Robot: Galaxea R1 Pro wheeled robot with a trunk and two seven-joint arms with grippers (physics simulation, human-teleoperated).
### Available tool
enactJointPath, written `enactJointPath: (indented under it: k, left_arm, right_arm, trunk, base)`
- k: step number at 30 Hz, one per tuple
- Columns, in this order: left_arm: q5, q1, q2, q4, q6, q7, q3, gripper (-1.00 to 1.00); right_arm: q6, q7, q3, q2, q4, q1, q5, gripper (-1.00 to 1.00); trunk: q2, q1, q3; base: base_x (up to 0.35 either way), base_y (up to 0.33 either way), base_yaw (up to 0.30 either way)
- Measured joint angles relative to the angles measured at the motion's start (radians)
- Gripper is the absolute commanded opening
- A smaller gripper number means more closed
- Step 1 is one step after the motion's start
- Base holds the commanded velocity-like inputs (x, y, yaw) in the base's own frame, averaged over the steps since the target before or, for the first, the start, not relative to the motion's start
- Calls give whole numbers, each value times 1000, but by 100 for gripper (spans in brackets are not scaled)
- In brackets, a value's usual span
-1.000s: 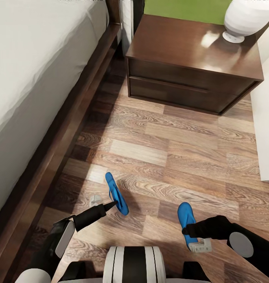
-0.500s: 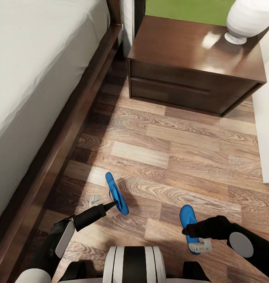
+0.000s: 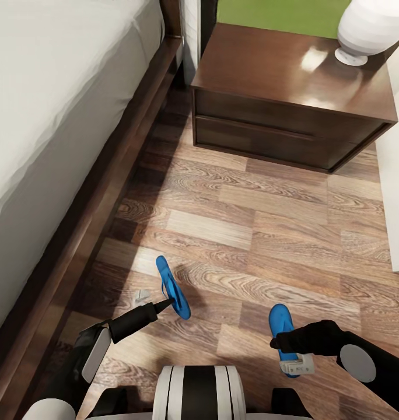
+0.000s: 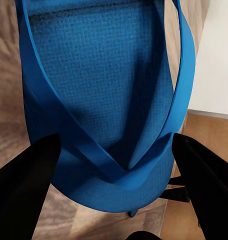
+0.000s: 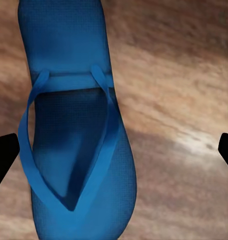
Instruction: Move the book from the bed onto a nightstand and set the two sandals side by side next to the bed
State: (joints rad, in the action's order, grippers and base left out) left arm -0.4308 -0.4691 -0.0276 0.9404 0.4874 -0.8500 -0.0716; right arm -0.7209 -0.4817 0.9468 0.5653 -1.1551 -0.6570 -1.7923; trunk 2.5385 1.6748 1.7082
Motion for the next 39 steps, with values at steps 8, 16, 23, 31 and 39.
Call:
enactJointPath:
  k: [8,16,23,31,39]
  left_arm:
    - [0,0,0,0,0,0,0,-100]
    - [0,0,0,0,0,0,0,-100]
    - [0,0,0,0,0,0,0,-100]
    - [0,0,0,0,0,0,0,-100]
    - [1,0,0,0,0,0,0,-100]
  right_arm:
    - [0,0,0,0,0,-1,0,100]
    - [0,0,0,0,1,0,0,100]
    - [0,0,0,0,2,0,0,100]
    - [0,1,0,0,2,0,0,100]
    - [0,0,0,0,3,0,0,100]
  trunk:
    - [0,0,0]
    - [0,0,0]
    - [0,0,0]
    - [0,0,0]
    - [1,2,15]
  base:
    - [0,1,0]
    - [0,58,0]
    - [0,24,0]
    - [0,1,0]
    - [0,0,0]
